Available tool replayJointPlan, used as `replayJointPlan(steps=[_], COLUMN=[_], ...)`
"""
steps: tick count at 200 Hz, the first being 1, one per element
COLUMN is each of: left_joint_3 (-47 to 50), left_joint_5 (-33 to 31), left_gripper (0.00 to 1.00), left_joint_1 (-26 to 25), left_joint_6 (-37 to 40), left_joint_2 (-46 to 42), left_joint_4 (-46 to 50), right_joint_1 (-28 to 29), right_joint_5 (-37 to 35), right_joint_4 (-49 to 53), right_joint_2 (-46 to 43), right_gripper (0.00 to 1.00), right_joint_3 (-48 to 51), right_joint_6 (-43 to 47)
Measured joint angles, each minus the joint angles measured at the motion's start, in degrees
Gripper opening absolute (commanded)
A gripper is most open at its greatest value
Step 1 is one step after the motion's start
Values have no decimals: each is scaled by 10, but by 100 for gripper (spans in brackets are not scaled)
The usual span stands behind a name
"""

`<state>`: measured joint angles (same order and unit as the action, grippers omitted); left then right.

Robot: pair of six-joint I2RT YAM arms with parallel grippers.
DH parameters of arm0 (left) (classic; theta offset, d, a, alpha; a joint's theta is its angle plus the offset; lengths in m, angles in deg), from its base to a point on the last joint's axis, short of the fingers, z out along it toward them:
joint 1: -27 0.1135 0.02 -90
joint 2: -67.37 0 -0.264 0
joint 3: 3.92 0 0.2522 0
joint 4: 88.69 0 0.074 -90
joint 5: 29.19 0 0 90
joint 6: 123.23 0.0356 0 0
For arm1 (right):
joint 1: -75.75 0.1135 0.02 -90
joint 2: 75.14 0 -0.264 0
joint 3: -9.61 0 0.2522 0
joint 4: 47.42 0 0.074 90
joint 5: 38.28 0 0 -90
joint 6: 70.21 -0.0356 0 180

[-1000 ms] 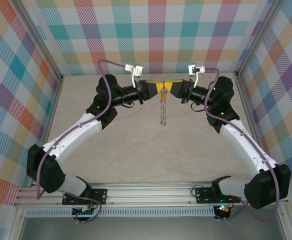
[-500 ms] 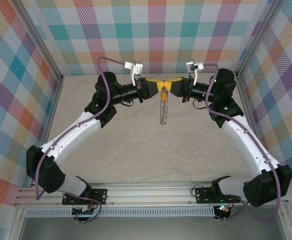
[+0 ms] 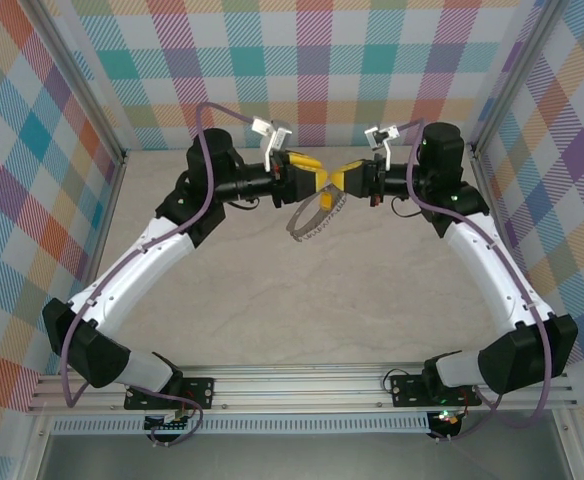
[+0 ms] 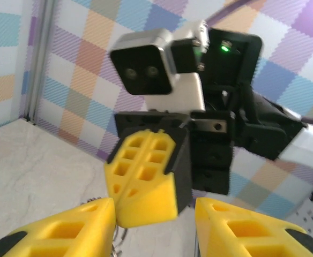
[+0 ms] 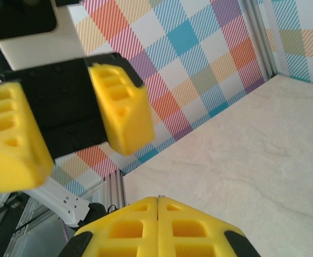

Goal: Put the keys on the keyring

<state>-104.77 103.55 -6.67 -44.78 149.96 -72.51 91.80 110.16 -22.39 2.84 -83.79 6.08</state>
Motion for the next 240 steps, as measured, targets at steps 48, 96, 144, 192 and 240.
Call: replayJointPlan(steps=[48, 96, 144, 192, 240], left_joint_3=[-88, -148, -171, -173, -174], left_joint_5=[62, 109, 139, 149, 158], left_gripper=[38, 36, 34, 32, 24], left_joint_1=[20, 30, 31, 31, 31], left_joint_6=[94, 151, 176, 185, 185], left_joint_2=[42, 108, 134, 138, 146], left_joint_4=[129, 237, 283, 295, 301], right_joint_1=[-12, -18, -18, -18, -18], right_joint_5=[52, 89, 99, 101, 102], right_joint_4=[56, 79, 83, 83, 80], right_joint_2=[25, 55, 64, 66, 66], right_gripper=[0, 0, 0, 0, 0], right_joint_3=[-28, -37, -40, -40, -40], right_joint_6=[47, 59, 62, 63, 61])
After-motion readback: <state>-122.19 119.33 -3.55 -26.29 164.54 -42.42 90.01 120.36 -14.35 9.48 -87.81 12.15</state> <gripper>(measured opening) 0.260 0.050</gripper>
